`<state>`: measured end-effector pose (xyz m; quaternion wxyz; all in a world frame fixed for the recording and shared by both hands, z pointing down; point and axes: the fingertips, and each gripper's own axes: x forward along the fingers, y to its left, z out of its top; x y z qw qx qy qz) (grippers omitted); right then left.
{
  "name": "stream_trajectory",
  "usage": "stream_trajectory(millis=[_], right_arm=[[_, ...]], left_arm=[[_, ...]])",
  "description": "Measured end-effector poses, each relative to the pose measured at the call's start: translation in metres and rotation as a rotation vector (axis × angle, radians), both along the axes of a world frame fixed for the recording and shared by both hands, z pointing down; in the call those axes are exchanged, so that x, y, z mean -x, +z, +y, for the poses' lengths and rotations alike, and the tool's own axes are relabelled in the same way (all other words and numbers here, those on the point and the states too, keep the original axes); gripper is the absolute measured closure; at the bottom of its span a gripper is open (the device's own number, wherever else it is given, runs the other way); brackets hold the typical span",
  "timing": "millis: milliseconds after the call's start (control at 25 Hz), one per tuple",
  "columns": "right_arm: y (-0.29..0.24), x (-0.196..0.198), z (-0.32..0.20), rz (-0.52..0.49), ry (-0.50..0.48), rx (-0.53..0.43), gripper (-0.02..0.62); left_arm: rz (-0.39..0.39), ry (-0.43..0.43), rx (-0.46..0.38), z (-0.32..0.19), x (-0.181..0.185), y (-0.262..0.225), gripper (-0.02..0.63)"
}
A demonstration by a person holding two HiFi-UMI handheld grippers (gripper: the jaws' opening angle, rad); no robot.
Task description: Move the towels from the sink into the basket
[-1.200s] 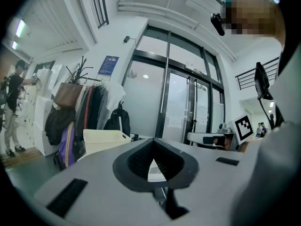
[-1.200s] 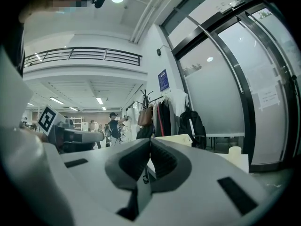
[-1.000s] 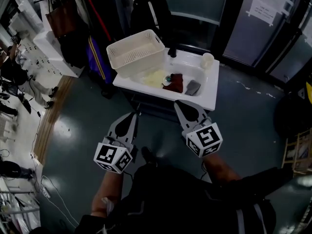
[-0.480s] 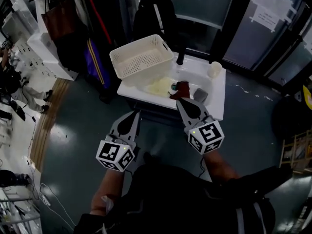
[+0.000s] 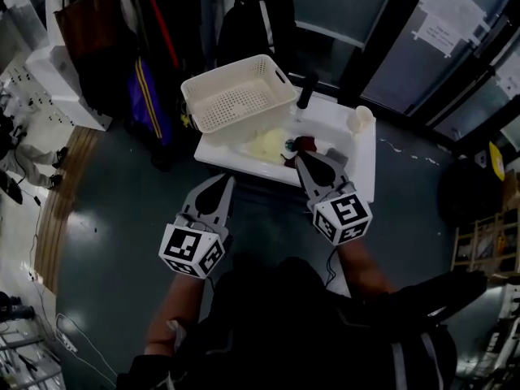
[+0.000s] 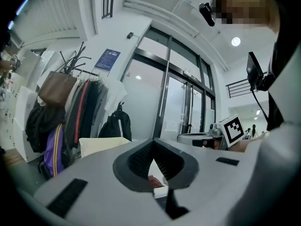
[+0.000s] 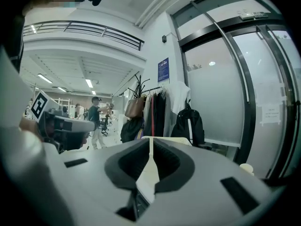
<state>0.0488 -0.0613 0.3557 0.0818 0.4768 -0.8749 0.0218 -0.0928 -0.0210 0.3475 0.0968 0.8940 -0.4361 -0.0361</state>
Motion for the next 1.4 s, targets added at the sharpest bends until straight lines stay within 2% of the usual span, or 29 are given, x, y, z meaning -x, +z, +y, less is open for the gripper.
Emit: stream_trajectory(millis=[80,160,480,960,1120,1280,1400], right_arm=[[0.008,-0.001,-0.007,0.024,0.009,0.022,0.566],[0.015,-0.003,-0.017,0.044,0.011,0.039,0.508],[0.065,-0.014,-0.067,0.093,-0.004,0.116,0.451],[0.176,-0.022,-0.142,0.202,-0.167,0.277,0.368],[0.215,-0.024,-0.162,0.238,-0.213,0.340,0.338],[0.251,-0.021,-0.180,0.266,-0.251,0.381,0.318],[0.276,-0.019,-0.189,0.300,-0.288,0.413,0.304]], left_arm=[[0.025,-0.021,0.004,-0.007,0.005,0.000,0.603],[0.040,-0.023,0.006,-0.013,0.005,-0.001,0.603],[-0.009,-0.017,0.068,-0.038,-0.002,0.024,0.603],[-0.022,-0.090,0.182,-0.091,-0.026,0.069,0.603],[-0.051,-0.112,0.220,-0.104,-0.035,0.088,0.601],[-0.021,-0.143,0.282,-0.115,-0.038,0.107,0.603],[-0.045,-0.164,0.308,-0.119,-0.040,0.122,0.601]])
